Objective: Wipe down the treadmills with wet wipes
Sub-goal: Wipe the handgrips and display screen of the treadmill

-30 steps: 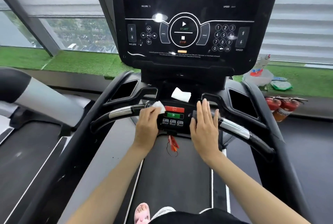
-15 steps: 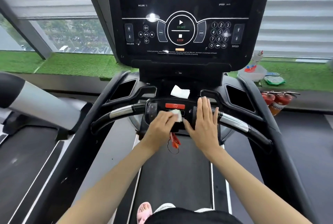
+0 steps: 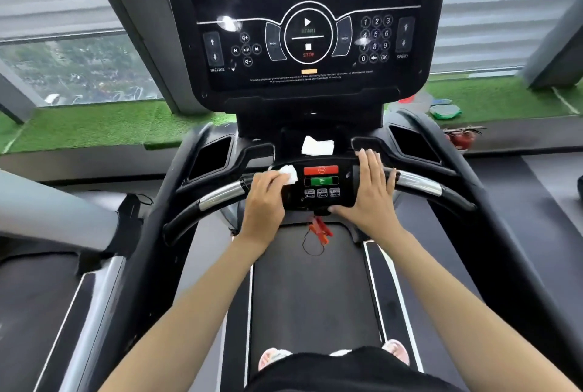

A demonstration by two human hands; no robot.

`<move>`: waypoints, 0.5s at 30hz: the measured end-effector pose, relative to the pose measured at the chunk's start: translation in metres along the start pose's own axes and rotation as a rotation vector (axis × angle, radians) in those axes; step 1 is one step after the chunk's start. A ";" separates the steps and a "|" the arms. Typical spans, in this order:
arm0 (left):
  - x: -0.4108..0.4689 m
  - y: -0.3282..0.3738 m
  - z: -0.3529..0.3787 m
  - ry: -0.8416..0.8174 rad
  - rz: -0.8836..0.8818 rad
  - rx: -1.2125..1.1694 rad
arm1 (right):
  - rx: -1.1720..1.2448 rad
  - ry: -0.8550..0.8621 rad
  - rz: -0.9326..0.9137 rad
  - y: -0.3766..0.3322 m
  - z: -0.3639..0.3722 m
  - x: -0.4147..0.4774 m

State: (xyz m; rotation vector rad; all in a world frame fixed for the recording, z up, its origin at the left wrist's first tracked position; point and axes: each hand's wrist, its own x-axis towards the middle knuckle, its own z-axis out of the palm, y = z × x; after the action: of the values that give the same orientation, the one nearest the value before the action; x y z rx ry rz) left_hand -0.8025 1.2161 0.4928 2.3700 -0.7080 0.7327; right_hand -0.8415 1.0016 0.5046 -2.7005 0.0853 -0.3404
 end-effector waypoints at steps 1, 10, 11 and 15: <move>-0.003 0.006 0.001 -0.015 0.029 -0.005 | 0.008 -0.005 0.008 0.000 -0.001 0.000; -0.004 -0.011 -0.008 -0.129 0.222 -0.061 | -0.026 -0.054 0.115 -0.014 -0.007 0.000; -0.009 -0.010 -0.009 -0.206 0.345 -0.034 | -0.029 -0.056 0.123 -0.015 -0.008 0.000; -0.011 -0.026 -0.020 -0.231 0.437 0.024 | -0.021 -0.067 0.134 -0.018 -0.010 -0.002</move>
State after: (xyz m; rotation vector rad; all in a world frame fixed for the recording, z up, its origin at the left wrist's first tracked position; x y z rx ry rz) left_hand -0.8010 1.2509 0.4907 2.3692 -1.3502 0.6445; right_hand -0.8457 1.0141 0.5203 -2.7065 0.2501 -0.2103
